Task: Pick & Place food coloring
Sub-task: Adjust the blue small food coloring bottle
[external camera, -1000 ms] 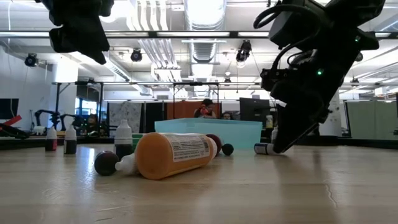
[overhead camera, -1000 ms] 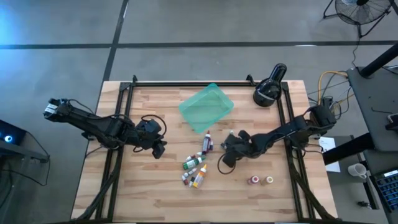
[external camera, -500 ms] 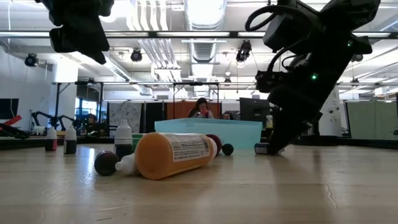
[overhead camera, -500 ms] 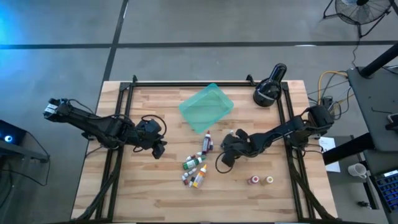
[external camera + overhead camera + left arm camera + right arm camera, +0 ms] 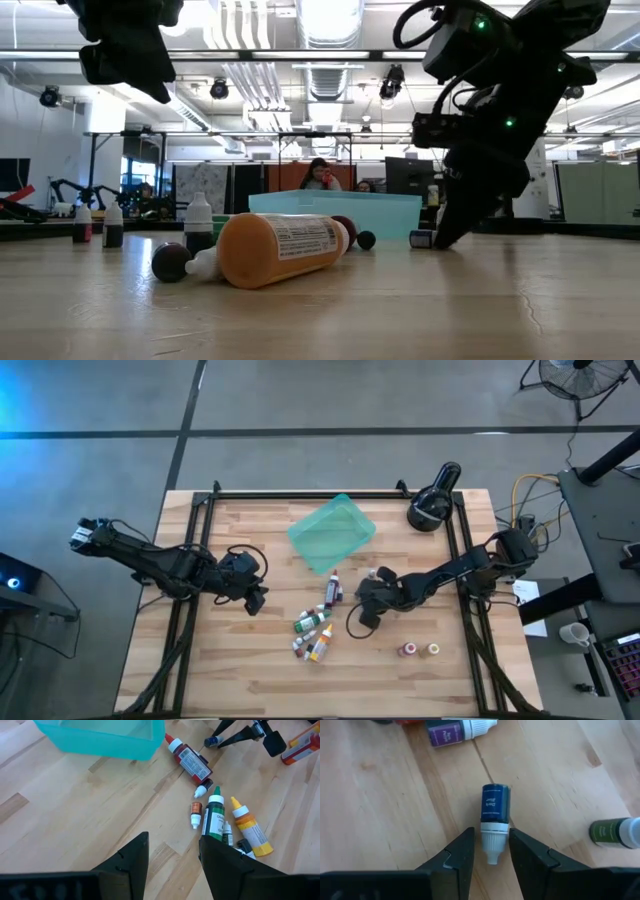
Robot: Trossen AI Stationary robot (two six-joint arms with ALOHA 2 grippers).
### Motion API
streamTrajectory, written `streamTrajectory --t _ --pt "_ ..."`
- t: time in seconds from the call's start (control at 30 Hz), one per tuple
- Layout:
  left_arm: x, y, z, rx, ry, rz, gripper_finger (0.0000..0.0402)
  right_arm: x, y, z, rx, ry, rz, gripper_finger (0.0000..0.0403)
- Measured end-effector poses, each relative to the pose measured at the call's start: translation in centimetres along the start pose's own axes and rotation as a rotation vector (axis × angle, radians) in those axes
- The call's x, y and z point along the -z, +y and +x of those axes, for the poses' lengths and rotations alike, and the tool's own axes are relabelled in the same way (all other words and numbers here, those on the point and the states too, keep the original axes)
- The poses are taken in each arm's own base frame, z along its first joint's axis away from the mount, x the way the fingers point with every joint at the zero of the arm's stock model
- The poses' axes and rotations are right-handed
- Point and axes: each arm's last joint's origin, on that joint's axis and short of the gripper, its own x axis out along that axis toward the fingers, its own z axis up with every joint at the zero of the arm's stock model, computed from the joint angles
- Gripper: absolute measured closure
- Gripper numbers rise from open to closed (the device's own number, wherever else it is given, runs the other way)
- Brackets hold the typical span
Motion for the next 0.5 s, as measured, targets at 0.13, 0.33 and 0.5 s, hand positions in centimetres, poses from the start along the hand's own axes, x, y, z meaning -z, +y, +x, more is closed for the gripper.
streamTrajectory --t 0.13,0.33,0.5 --pt "0.00 0.00 0.00 0.000 0.000 -0.006 0.0255 -0.07 -0.13 0.03 -0.001 0.003 -0.001 0.0296" --pt "0.00 -0.01 0.00 0.001 0.000 -0.011 0.0255 -0.05 -0.18 0.03 -0.003 0.013 -0.001 0.0321" --pt "-0.01 -0.01 0.00 0.001 -0.001 -0.020 0.0255 0.13 -0.29 -0.02 -0.003 0.041 -0.004 0.0342"
